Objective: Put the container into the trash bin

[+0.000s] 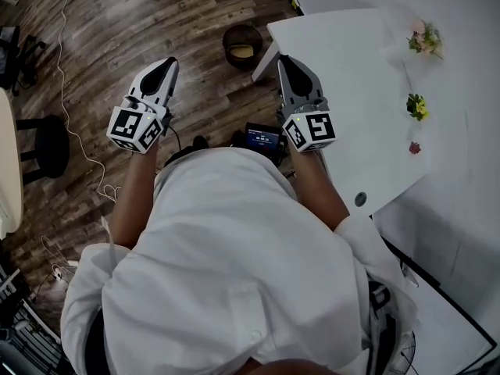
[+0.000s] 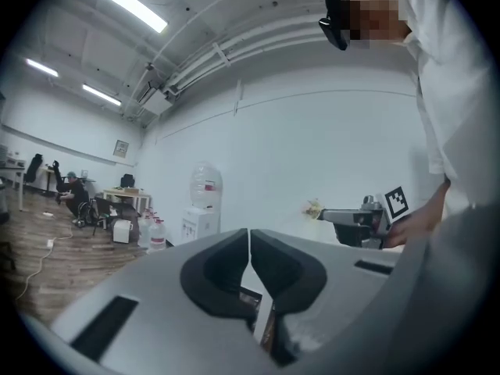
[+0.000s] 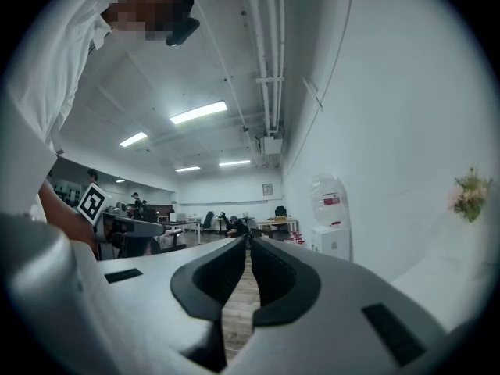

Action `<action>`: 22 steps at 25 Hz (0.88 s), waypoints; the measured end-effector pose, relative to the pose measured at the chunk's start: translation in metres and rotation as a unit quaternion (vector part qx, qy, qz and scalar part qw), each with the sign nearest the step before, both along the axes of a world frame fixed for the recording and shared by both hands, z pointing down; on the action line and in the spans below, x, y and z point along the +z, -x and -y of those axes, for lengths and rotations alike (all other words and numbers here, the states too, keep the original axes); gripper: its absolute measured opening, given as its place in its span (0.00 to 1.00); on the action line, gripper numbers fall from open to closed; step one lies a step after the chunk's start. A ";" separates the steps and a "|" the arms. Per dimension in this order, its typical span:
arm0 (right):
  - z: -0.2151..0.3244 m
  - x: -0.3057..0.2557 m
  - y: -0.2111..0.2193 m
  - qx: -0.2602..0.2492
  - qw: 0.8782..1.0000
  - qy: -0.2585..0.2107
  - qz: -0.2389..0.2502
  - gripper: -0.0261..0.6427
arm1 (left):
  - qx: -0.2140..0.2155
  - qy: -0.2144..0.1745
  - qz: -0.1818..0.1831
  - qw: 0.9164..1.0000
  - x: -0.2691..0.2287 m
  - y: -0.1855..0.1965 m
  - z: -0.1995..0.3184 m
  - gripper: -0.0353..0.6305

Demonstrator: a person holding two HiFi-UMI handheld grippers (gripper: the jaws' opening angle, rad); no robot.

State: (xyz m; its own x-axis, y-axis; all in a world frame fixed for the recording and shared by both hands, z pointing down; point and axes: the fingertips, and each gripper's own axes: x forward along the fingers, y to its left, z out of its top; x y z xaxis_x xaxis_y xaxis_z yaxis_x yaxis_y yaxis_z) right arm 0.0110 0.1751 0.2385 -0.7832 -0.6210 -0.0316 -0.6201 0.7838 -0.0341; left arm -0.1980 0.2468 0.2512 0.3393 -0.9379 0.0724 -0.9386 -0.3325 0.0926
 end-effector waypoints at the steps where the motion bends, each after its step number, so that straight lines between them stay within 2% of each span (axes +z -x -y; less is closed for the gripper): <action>1: -0.001 0.002 0.002 -0.002 1.000 0.001 -0.001 0.11 | -0.005 -0.002 0.002 1.000 0.001 0.002 -0.002 0.08; 9: -0.006 0.011 0.005 0.001 1.000 0.006 -0.007 0.11 | -0.043 -0.009 0.014 0.999 0.008 0.010 -0.006 0.08; 22: -0.005 0.017 -0.012 0.017 1.000 0.018 -0.001 0.11 | -0.025 -0.004 0.007 1.000 0.009 -0.006 0.000 0.08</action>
